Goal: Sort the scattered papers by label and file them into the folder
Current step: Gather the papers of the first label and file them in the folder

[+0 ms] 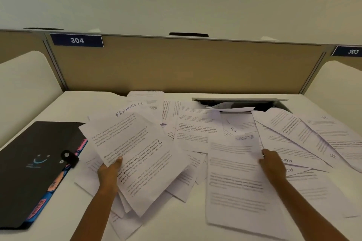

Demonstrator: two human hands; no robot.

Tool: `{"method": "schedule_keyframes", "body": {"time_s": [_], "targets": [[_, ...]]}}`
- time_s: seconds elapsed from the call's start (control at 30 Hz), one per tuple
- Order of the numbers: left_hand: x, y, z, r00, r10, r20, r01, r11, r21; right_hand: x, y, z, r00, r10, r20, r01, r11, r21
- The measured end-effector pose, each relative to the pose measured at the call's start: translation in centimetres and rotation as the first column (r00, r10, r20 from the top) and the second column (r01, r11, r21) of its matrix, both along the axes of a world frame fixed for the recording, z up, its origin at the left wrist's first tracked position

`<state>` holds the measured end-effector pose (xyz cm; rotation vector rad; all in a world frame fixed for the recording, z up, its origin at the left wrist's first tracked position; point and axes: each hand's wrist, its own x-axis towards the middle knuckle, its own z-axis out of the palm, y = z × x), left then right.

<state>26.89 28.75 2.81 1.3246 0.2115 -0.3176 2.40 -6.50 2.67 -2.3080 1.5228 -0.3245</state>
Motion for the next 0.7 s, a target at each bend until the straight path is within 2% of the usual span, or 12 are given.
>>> {"method": "schedule_keyframes", "body": {"time_s": [0.13, 0.23, 0.27, 0.33, 0.4, 0.47, 0.57, 0.7], "targets": [[1.1, 0.5, -0.5, 0.997, -0.068, 0.027, 0.065, 0.993, 0.097, -0.2, -2.2, 1.7, 0.986, -0.16, 0.039, 0.162, 0.985, -0.066], [1.9, 0.7, -1.0, 0.992, -0.098, 0.077, 0.072, 0.955, 0.287, 1.4, -1.2, 2.3, 0.973, -0.183, 0.137, 0.199, 0.973, -0.117], [2.0, 0.6, -1.1, 0.988, -0.116, 0.105, 0.066, 0.918, 0.392, 2.2, -0.5, 2.2, 0.98, -0.138, 0.14, 0.159, 0.976, -0.151], [2.1, 0.3, -1.2, 0.974, -0.152, 0.17, 0.023, 0.808, 0.589, 4.2, 1.2, 1.4, 0.993, 0.044, 0.111, -0.023, 0.983, -0.185], [2.0, -0.1, -1.4, 0.951, -0.195, 0.242, -0.039, 0.697, 0.716, 6.5, 3.2, 0.2, 0.968, 0.247, 0.052, -0.236, 0.958, -0.166], [1.8, -0.3, -1.6, 0.93, -0.239, 0.279, -0.079, 0.611, 0.788, 8.6, 5.5, -0.7, 0.905, 0.423, -0.038, -0.424, 0.892, -0.157], [1.9, -0.1, -2.6, 0.916, -0.252, 0.311, -0.107, 0.594, 0.797, 11.6, 8.5, -1.3, 0.77, 0.603, -0.211, -0.629, 0.772, -0.091], [2.1, 0.3, -3.1, 0.903, -0.262, 0.341, -0.116, 0.615, 0.78, 14.5, 10.1, -1.7, 0.627, 0.674, -0.39, -0.741, 0.671, -0.031]]}}
